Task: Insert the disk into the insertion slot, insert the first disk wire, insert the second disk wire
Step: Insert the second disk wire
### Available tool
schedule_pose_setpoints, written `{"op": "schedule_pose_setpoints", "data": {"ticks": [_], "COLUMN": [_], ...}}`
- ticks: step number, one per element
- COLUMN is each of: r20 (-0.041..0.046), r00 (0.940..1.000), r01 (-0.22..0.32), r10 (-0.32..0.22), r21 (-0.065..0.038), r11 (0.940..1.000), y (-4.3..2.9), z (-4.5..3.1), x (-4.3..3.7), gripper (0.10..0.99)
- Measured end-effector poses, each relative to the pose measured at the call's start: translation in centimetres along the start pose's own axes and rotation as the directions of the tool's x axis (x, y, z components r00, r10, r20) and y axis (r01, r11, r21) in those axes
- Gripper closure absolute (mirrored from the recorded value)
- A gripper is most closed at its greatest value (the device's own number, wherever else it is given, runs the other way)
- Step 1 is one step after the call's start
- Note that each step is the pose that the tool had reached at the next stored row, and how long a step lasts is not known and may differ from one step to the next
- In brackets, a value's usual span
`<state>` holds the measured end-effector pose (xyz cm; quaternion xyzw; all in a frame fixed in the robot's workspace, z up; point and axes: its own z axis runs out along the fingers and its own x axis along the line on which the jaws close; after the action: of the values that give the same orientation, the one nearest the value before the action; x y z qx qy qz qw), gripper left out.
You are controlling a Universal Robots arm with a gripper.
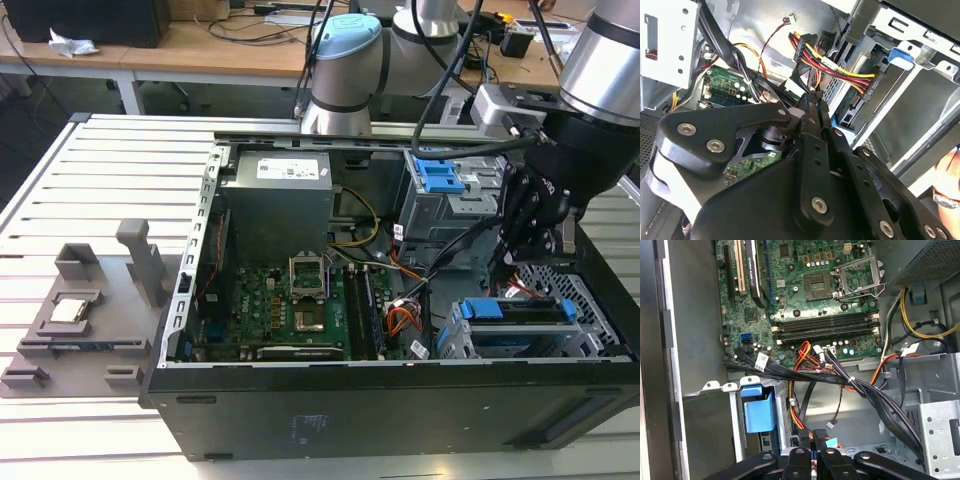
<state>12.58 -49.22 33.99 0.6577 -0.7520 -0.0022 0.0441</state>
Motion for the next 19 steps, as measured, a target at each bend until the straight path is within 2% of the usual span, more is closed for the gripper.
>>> {"op": "schedule_pose_setpoints", "data": {"ticks": [4, 6, 7, 8, 9, 10, 12, 16, 19], "r20": [0.0019, 0.002, 0.002, 0.0044, 0.0144, 0.0184, 0.0219, 0.0242, 0.0237], "r00": [1.0, 1.0, 1.0, 1.0, 0.9999, 0.9998, 0.9998, 0.9997, 0.9997], "r01": [0.0, 0.0, 0.0, 0.0, 0.001, 0.001, 0.002, 0.002, 0.004], "r10": [0.0, 0.0, 0.0, 0.0, -0.001, -0.001, -0.002, -0.002, -0.004], "r21": [0.0, 0.0, 0.0, -0.001, -0.002, -0.002, -0.004, -0.007, -0.008], "r11": [1.0, 1.0, 1.0, 1.0, 1.0, 1.0, 1.0, 1.0, 1.0], "y": [-0.14, -0.15, -0.13, -0.16, -0.23, -0.27, -0.41, -0.65, -0.92], "z": [0.06, -0.3, -0.83, -0.98, -0.96, -0.94, -0.82, -0.62, -0.48], "x": [1.02, 1.3, 1.41, 1.7, 2.18, 2.5, 3.2, 3.6, 3.58], "gripper": [0.941, 0.941, 0.941, 0.941, 0.941, 0.941, 0.941, 0.941, 0.941]}}
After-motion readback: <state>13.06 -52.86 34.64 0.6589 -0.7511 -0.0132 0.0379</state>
